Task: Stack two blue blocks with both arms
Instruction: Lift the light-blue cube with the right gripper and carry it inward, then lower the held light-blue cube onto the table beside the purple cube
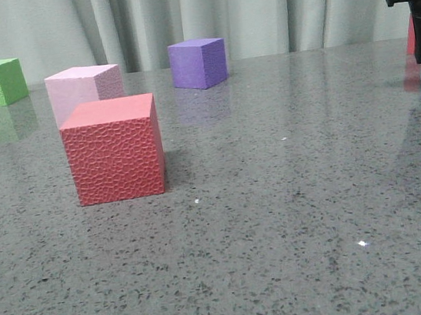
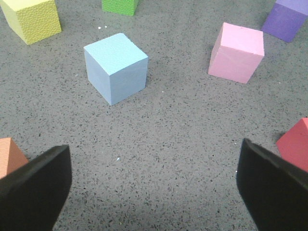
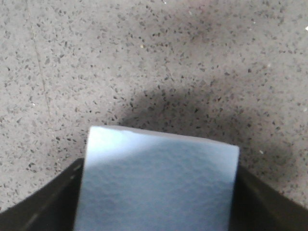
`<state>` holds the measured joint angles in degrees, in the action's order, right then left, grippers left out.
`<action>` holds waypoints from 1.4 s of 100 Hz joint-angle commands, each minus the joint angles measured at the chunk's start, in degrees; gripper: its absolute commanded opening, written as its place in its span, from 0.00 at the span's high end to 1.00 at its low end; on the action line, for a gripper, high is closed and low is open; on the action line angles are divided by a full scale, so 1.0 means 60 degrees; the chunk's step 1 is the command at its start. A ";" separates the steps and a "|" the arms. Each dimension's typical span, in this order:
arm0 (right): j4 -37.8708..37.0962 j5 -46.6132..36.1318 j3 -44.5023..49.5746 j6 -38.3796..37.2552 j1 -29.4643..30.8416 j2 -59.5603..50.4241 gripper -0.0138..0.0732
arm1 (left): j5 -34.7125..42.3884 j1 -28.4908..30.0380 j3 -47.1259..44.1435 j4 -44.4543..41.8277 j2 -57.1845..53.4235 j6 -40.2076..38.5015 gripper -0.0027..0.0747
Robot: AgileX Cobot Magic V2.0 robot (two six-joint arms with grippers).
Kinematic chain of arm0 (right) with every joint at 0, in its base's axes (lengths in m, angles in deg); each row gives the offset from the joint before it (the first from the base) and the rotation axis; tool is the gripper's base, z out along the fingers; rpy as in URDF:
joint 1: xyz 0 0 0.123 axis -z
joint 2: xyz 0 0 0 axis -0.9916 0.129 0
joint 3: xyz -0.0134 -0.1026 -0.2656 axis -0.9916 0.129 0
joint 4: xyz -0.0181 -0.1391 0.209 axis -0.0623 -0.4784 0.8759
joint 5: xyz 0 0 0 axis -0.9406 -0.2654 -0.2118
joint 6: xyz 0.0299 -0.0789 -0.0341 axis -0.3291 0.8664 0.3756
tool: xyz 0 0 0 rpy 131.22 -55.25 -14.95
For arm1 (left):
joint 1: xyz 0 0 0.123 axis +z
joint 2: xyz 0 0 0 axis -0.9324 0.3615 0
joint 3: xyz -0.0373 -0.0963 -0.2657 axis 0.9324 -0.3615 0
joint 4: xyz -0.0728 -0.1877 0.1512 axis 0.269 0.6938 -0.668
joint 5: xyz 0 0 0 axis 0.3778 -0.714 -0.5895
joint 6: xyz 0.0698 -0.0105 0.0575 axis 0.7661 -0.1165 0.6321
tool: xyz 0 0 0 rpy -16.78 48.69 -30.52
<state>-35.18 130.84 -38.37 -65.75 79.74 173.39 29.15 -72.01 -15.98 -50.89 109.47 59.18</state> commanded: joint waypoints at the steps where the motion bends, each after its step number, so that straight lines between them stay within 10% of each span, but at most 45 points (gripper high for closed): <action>1: -0.0075 -0.0305 -0.0345 0.0027 0.0075 -0.0412 0.33 | 0.0657 0.0027 0.0334 0.0079 0.0087 -0.0007 0.11; 18: -0.0075 -0.0297 -0.0345 0.0027 0.0075 -0.0412 0.52 | 0.0657 0.0027 0.0334 0.0079 0.0087 -0.0007 0.11; 62: -0.0030 0.0892 -0.1359 0.0027 -0.0256 -0.0700 0.52 | 0.0657 0.0027 0.0334 0.0079 0.0087 -0.0007 0.11; 140: 0.0963 0.1422 -0.3889 -0.0295 -0.3750 0.0486 0.52 | 0.0657 0.0027 0.0334 0.0079 0.0087 -0.0007 0.11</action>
<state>-29.30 141.99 -58.34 -66.68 58.72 177.25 29.15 -72.01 -15.98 -50.89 109.47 59.28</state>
